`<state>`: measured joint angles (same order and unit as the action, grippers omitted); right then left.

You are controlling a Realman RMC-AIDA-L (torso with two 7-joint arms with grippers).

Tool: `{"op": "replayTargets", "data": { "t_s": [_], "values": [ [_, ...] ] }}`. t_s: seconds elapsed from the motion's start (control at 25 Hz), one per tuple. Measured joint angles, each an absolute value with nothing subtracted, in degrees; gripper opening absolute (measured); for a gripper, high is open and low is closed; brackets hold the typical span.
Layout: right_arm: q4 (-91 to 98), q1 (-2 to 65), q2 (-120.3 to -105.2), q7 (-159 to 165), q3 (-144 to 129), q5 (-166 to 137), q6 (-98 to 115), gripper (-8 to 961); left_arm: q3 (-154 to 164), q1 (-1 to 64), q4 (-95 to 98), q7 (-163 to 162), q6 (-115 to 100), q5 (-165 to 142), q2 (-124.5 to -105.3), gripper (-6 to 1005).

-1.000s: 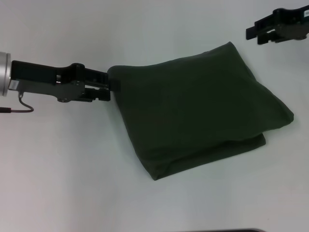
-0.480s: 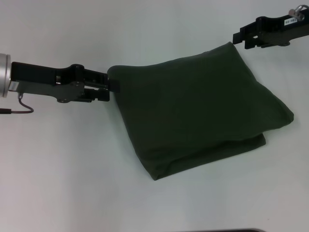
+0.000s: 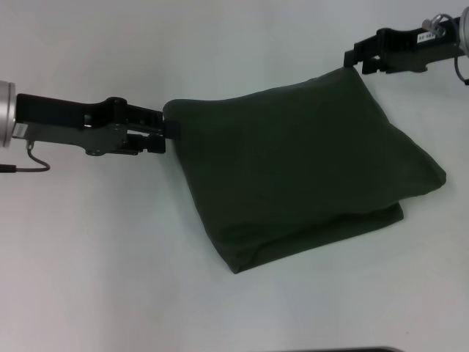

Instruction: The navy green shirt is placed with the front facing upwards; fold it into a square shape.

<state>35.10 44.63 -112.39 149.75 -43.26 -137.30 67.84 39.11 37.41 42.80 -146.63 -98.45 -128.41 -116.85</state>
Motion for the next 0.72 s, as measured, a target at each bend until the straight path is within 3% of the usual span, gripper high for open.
{"op": "replayTargets", "data": {
  "t_s": [0.4, 0.72],
  "values": [
    [36.15, 44.78, -110.53, 150.2, -42.84, -136.84, 72.05, 453, 40.2, 36.73, 40.28, -147.84, -97.17, -129.79, -116.79, 498],
    [36.2, 44.35, -110.38, 149.96, -42.8, -136.84, 73.16, 453, 44.06, 37.18, 39.95, -148.4, -90.53, -134.71, -119.48, 499]
  ]
}}
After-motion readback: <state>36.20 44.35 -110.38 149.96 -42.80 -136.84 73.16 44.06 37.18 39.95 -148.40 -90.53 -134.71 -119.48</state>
